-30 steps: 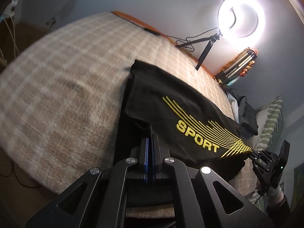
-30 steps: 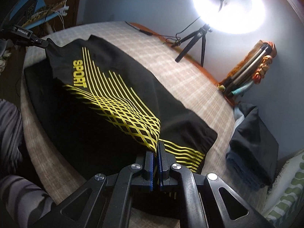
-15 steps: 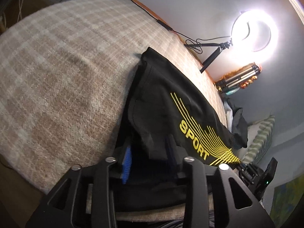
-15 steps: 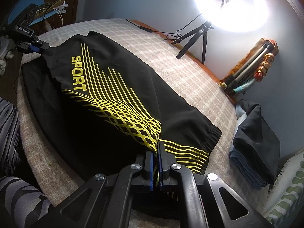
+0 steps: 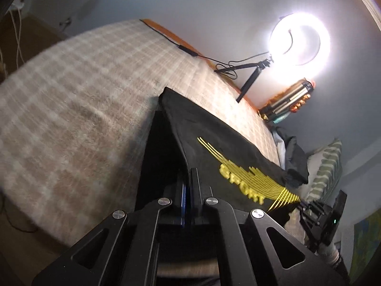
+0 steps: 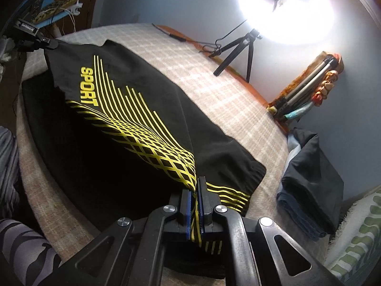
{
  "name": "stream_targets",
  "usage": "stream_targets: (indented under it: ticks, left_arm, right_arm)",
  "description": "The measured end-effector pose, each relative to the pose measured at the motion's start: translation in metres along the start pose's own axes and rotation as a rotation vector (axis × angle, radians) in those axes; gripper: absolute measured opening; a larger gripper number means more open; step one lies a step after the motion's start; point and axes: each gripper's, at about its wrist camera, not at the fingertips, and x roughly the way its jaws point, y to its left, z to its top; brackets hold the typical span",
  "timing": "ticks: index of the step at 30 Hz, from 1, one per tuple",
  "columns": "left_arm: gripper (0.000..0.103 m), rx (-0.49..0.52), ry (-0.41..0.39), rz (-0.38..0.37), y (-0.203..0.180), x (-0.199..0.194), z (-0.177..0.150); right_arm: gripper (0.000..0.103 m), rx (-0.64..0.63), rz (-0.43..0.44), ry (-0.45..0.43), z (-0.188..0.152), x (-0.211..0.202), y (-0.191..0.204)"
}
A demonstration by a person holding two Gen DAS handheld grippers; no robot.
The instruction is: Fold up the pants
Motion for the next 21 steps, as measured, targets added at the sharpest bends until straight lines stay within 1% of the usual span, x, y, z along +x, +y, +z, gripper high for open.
stream_targets:
  ticks: [3,7,9,12,14,18,19,20,21]
  left_arm:
    - [0.001,0.006,0.032,0.007,0.004,-0.005,-0.012]
    - [0.001,0.027,0.098,0.038,0.008,0.006,-0.033]
    - [0.001,0.019,0.119,0.048,0.012,0.009,-0.041]
    - [0.001,0.010,0.134,0.063,0.018,0.013,-0.051]
    - [0.001,0.016,0.136,0.079,0.020,0.014,-0.054]
    - [0.001,0.012,0.140,0.093,0.020,0.019,-0.055]
    - [0.001,0.018,0.142,0.095,0.019,0.019,-0.055]
    - [0.001,0.024,0.145,0.096,0.018,0.019,-0.054]
    - [0.001,0.033,0.146,0.097,0.016,0.019,-0.054]
  right_arm:
    - [0.002,-0.007,0.004,0.001,-0.006,-0.007,0.001]
    - [0.002,-0.045,0.011,0.013,-0.019,-0.013,0.012]
    - [0.002,-0.071,0.011,0.032,-0.028,-0.011,0.020]
    - [0.002,-0.090,0.013,0.054,-0.038,-0.007,0.027]
    - [0.002,-0.079,0.021,0.062,-0.044,-0.003,0.031]
    - [0.002,-0.064,0.011,0.068,-0.051,0.005,0.035]
    - [0.003,-0.051,0.010,0.071,-0.053,0.007,0.035]
    - [0.010,-0.040,0.016,0.075,-0.055,0.007,0.034]
    - [0.011,-0.023,0.022,0.077,-0.058,0.006,0.032]
